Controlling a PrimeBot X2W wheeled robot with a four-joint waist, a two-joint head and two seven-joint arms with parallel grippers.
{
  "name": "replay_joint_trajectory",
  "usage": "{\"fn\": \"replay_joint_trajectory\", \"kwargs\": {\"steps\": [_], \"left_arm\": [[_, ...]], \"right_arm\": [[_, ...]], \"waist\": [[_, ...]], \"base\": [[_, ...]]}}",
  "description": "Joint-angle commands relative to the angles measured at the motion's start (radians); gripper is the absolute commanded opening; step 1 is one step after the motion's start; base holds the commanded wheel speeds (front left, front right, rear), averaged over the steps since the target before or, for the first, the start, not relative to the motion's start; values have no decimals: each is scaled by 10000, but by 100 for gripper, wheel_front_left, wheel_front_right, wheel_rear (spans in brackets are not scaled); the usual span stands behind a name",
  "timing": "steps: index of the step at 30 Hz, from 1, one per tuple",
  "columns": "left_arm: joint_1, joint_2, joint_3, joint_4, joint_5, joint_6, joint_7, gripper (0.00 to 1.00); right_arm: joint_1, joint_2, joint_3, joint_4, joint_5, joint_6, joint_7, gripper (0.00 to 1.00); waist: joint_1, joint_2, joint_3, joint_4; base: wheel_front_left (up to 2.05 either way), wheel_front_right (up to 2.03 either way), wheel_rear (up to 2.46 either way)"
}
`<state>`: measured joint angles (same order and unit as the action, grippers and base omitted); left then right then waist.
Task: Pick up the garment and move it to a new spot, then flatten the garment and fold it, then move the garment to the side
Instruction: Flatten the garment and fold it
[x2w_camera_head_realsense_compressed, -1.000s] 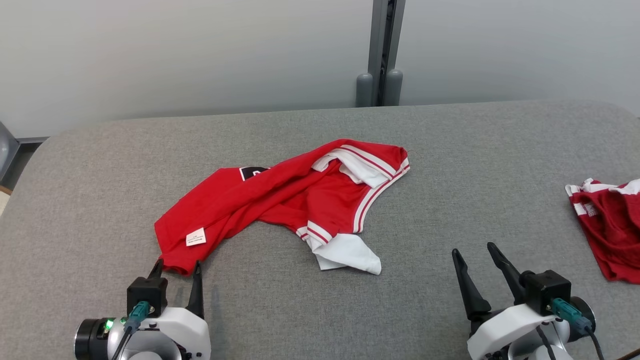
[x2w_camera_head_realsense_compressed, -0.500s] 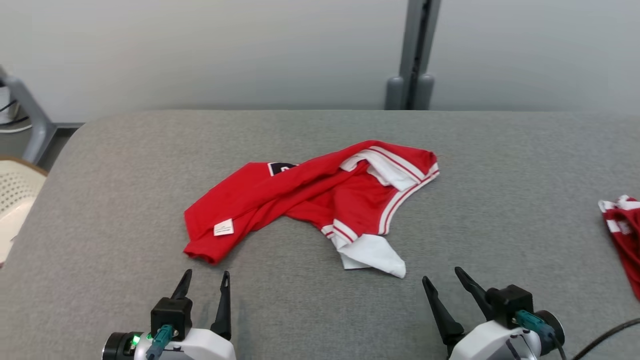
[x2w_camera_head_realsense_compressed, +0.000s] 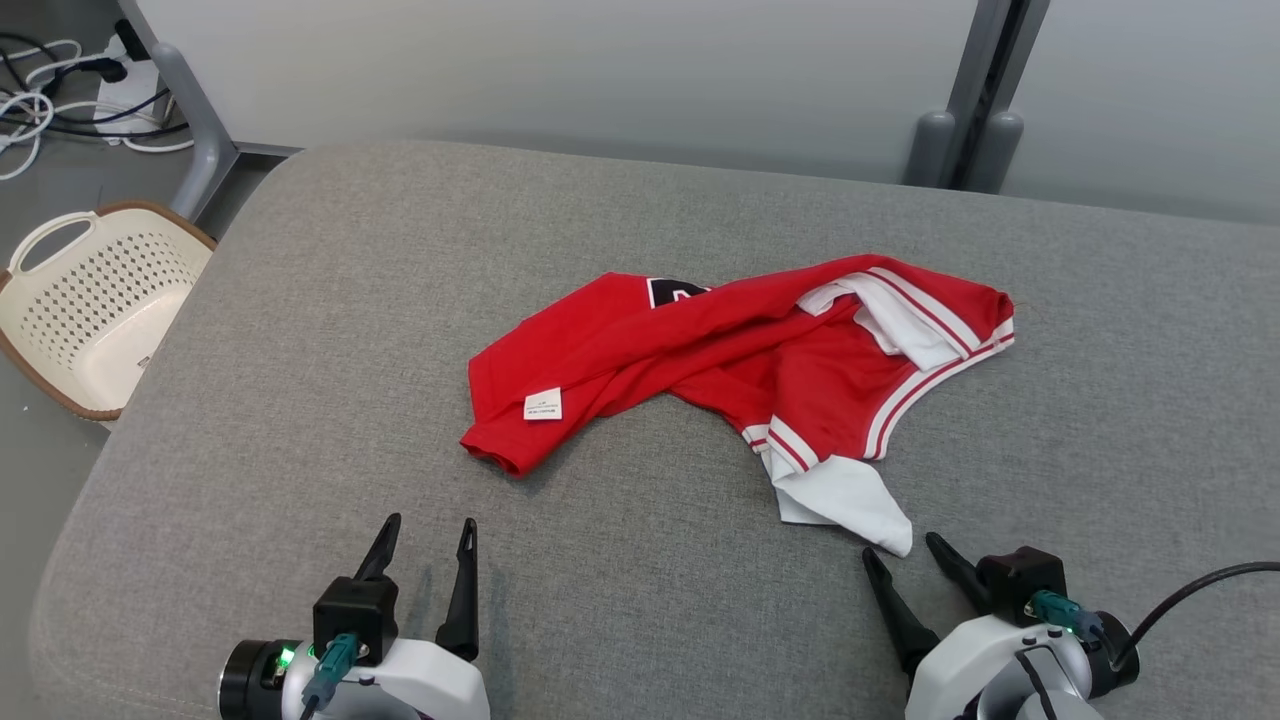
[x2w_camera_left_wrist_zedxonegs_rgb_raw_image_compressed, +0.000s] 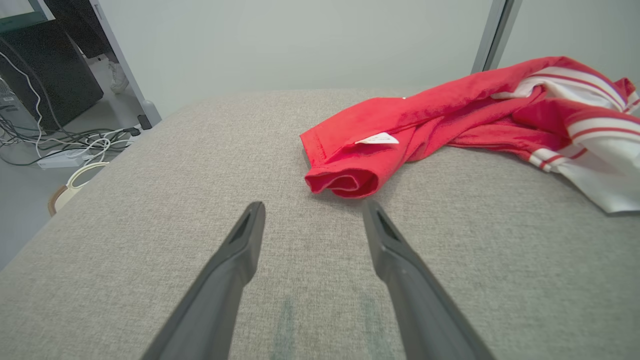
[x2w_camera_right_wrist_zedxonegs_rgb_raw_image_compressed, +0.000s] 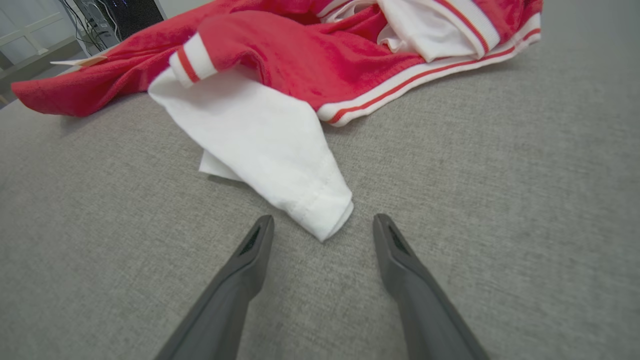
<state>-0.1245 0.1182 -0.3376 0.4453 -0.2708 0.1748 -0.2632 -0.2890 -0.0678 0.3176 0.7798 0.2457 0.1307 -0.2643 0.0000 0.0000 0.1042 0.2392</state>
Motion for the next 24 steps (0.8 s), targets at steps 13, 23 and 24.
{"fn": "replay_joint_trajectory", "kwargs": {"steps": [13, 23, 24], "left_arm": [[52, -369, 670, -99, 588, -540, -15, 100], [322, -590, 548, 328, 776, -981, -15, 100], [322, -590, 548, 328, 776, -981, -15, 100]], "right_arm": [[-747, -99, 77, -2672, 601, 1, 5, 0], [-4279, -968, 382, -4779, 944, 1, 7, 0], [-4279, -968, 382, -4779, 944, 1, 7, 0]], "waist": [[0, 0, 9, -175], [0, 0, -678, -426], [0, 0, -678, -426]], "base": [[0, 0, 0], [0, 0, 0], [0, 0, 0]]}}
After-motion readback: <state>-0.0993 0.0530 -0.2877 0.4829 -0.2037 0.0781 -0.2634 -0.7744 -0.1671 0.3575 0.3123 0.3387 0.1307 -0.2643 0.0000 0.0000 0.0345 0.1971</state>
